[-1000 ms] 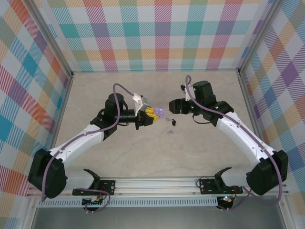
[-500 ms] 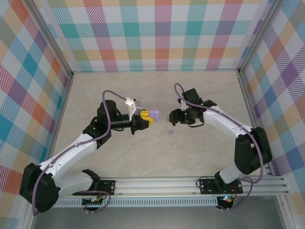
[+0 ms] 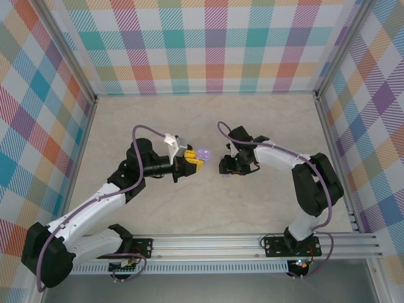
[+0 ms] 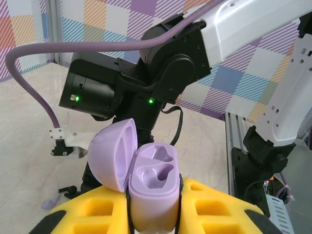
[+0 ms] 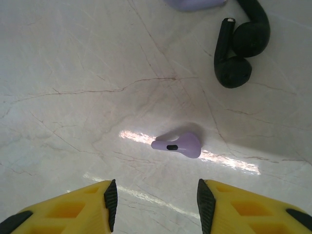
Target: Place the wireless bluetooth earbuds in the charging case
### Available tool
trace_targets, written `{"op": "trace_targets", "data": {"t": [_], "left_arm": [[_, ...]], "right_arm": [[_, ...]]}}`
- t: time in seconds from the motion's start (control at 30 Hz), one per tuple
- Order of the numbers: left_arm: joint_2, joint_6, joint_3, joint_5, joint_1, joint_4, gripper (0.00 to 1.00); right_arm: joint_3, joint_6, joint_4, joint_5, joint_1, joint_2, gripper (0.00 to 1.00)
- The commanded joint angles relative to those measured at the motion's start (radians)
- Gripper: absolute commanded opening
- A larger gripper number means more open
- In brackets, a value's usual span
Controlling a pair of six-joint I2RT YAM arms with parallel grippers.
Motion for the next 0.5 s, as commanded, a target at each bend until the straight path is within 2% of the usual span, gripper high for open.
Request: {"op": "trace_targets", "data": {"t": [0.0,0.47], "left_arm": [[-0.019,-0.011,-0.014,-0.006,-0.009,0.036,0.22],[-0.025,-0.012,-0.022,-0.007,-0.009,0.037,0.22]], "right_arm": [[-0.026,0.066,0.019,-0.027,0.009,0.022,0.49],[0.000,0.128,0.046,-0.024,0.018,0.098,0.49]]}}
